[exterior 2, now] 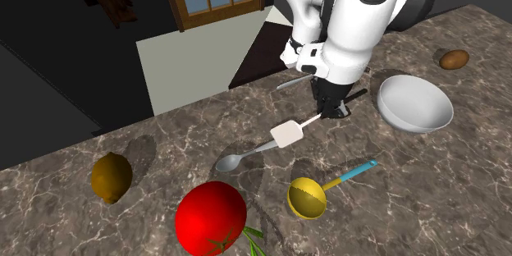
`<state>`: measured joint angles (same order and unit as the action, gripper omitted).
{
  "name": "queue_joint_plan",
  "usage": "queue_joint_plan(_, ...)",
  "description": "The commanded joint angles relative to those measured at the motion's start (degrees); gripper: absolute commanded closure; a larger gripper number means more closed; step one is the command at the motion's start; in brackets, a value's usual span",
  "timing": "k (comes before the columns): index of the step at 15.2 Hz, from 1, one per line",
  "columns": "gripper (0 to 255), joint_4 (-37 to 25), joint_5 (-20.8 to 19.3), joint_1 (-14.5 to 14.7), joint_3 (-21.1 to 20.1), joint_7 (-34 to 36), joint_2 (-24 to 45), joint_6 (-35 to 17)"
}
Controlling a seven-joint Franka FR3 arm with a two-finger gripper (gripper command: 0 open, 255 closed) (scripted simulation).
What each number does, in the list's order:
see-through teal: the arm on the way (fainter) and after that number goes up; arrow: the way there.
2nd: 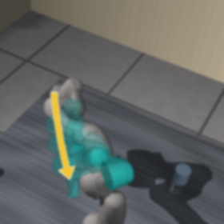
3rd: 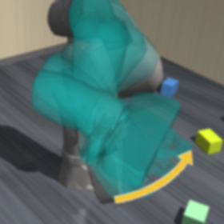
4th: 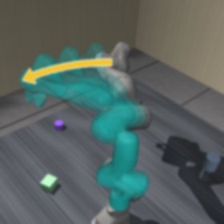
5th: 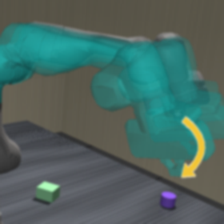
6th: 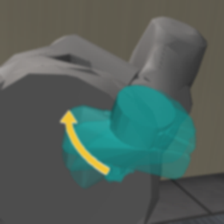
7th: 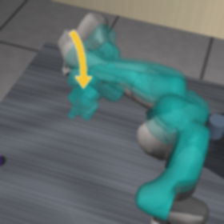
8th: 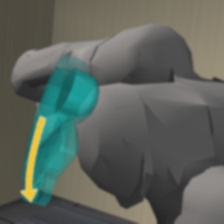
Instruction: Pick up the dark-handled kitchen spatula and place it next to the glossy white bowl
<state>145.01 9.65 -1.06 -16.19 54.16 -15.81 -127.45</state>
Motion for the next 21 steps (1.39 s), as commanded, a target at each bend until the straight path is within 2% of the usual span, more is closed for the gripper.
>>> queue_joint_plan(1, 255, 0.9, 0.0, 0.0, -0.2, 0.1, 1.0, -2.0)
queue_joint_plan(9, 255, 1.2, -0.1, 0.0, -0.3, 0.1, 1.5, -2.7)
queue_joint_plan(10, 0, 1.2, -0.1, 0.0, -0.3, 0.1, 1.5, -2.7)
queue_joint_plan(15, 0, 1.2, -0.1, 0.0, -0.3, 0.1, 1.5, -2.7)
queue_joint_plan(19, 0, -2.9, -0.1, -0.2, 0.7, -0.2, -2.7, 5.6)
queue_joint_plan(21, 0, -2.9, -0.1, -0.1, 0.7, -0.2, -2.7, 5.6)
